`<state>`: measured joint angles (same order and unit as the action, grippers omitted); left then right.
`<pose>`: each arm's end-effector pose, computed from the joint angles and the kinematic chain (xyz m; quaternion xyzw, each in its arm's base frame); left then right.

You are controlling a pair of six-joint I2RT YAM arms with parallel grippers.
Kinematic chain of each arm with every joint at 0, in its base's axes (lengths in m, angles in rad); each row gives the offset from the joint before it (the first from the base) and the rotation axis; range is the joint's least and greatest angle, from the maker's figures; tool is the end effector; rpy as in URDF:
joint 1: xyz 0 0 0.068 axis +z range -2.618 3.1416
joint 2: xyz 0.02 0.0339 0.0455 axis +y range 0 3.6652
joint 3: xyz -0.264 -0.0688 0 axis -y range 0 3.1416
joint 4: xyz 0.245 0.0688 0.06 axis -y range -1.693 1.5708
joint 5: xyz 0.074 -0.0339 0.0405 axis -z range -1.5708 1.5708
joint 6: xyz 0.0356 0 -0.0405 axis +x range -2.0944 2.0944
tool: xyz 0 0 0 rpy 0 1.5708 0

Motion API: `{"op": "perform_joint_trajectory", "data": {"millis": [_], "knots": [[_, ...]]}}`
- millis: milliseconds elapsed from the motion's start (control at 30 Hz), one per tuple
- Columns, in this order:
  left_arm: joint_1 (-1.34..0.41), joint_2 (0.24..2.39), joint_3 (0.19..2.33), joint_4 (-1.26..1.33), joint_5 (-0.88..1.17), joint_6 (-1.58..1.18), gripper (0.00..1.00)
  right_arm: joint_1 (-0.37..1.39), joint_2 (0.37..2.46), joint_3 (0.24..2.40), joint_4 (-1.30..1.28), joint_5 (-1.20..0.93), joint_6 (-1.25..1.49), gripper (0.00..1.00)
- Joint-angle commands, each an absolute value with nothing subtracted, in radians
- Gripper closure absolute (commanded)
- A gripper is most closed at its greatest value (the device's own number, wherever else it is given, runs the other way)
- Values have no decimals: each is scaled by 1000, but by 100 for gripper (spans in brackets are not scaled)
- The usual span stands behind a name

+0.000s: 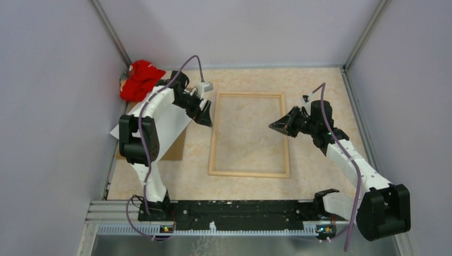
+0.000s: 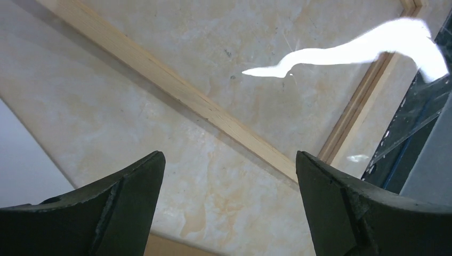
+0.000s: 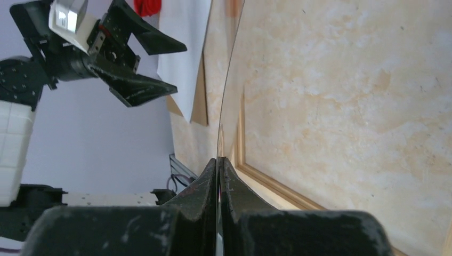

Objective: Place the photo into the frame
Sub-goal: Place the photo frame item in the photo frame.

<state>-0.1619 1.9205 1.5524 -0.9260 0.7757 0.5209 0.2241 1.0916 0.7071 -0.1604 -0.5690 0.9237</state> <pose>0.3787 -0.0871 0.2337 0.3561 0.8465 -0.3458 0.1925 0.2266 0.0713 0.2576 0.1572 0.8328 0.4611 0.2628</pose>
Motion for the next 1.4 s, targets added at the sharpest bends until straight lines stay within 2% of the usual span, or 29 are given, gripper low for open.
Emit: {"op": "perform_joint_trajectory", "data": {"millis": [0,200,467,633,667,867,1033,1133,1367], "knots": [[-173,1752,1597,-976,757,646,1,253,1134,839,-60,-526,980,100],[-259,1597,1571,-947,718,691,1,308,1206,956,-48,-475,1028,100],[-439,1483,1620,-972,641,690,1,404,1199,1019,-72,-298,1019,100],[-566,1415,1562,-950,537,703,1,462,1225,1065,-65,-207,1029,100],[-608,1372,1514,-917,467,721,1,495,1254,1109,-73,-163,1032,100],[-654,1274,1401,-852,358,737,1,542,1302,1168,-96,-89,1074,100],[-704,1176,1258,-686,143,770,2,560,1328,1167,-51,-107,1150,100],[-711,1138,1189,-602,95,816,2,565,1326,1155,-33,-115,1175,100],[-725,1219,1197,-564,11,809,7,566,1322,1128,-6,-156,1221,100]]}}
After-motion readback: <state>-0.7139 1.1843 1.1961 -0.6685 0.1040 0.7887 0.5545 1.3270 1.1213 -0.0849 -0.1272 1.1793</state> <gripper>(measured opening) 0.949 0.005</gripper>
